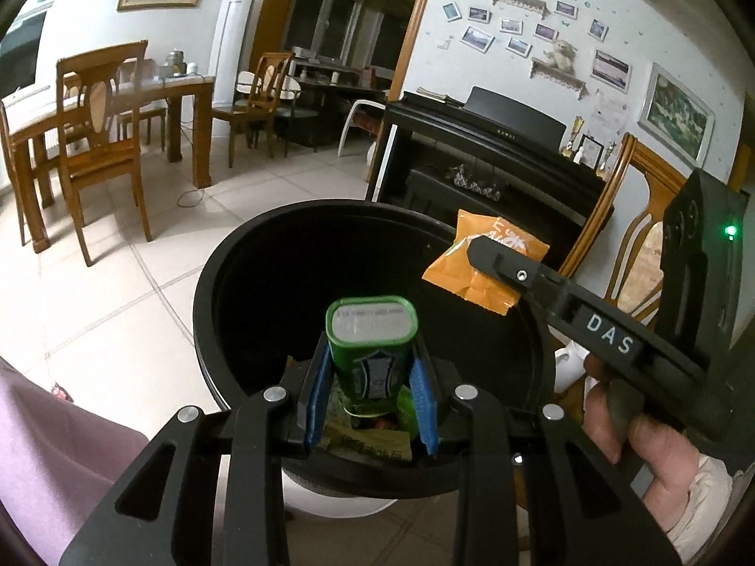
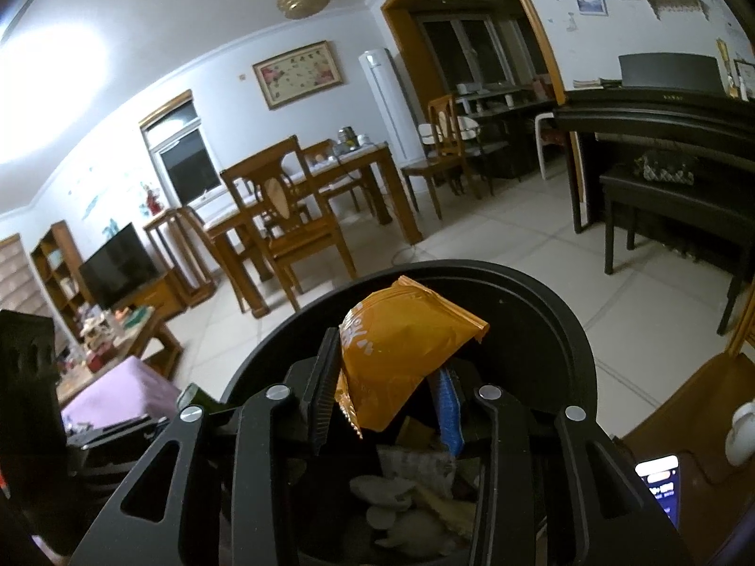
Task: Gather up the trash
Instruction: 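Carry the Doublemint pack and orange bag to the black bin and release both, then move both open tools back toward the table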
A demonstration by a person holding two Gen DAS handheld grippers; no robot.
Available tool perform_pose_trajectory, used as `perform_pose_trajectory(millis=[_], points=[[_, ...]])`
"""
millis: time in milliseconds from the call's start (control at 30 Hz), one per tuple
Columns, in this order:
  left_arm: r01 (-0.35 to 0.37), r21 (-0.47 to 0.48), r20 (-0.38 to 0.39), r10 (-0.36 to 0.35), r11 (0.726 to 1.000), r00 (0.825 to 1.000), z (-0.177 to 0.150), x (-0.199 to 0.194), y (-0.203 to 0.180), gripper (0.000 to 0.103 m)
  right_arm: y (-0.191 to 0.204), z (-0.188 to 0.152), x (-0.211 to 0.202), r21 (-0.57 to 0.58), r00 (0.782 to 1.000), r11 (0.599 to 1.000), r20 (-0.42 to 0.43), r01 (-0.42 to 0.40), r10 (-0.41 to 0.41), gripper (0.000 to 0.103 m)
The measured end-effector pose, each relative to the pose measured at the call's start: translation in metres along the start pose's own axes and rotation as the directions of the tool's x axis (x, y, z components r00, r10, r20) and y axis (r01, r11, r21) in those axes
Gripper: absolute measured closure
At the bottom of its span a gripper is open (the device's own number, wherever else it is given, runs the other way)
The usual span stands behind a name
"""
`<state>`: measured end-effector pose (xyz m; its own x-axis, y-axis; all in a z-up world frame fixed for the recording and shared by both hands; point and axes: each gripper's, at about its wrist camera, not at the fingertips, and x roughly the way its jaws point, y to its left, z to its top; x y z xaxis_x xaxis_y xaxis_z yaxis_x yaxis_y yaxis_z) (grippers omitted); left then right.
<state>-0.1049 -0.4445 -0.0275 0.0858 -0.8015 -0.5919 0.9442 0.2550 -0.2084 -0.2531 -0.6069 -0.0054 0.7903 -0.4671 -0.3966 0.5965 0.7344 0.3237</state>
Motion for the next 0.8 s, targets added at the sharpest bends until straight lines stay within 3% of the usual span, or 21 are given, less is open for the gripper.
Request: perform_pose_trajectory(millis=[100,167,200,467,667,800], points=[[-0.02,0.012,0.02,0.02,1.0,1.0,0.002,-0.004,-0.005,0.066,0.001,0.001,-0.002,0.017,1.0,1.0,0.004,-0.012,0.012,0.03],[-0.028,0.011,0.04,0.028,1.0,0.999,0.001,-0.007,-0.007,0.034,0.003,0.001,-0.006,0.016,1.0,1.0,0.015,-0.01,0.01,0.029],[-0.033,0.014,0.057,0.032,0.999,0.998,0.001,-0.01,-0.008,0.031,0.004,0.002,-0.008,0.012,1.0,1.0,0.019,-0.007,0.006,0.029],[-0.049,0.057,0.09,0.044,0.997,0.995,0.002,-0.018,-0.018,0.031,0.014,0.006,-0.025,-0.017,0.999,1.0,0.042,-0.002,0.003,0.029],[-0.091,0.031,0.147,0.086,0.995,0.985,0.006,-0.038,-0.014,0.012,0.022,0.014,-0.04,-0.037,0.999,0.999,0.049,0.0,0.002,0.029],[-0.135,-0.031,0.169,0.139,0.99,0.976,0.003,-0.066,0.001,0.009,0.026,0.016,-0.046,-0.05,0.999,0.999,0.045,-0.007,0.01,0.026]])
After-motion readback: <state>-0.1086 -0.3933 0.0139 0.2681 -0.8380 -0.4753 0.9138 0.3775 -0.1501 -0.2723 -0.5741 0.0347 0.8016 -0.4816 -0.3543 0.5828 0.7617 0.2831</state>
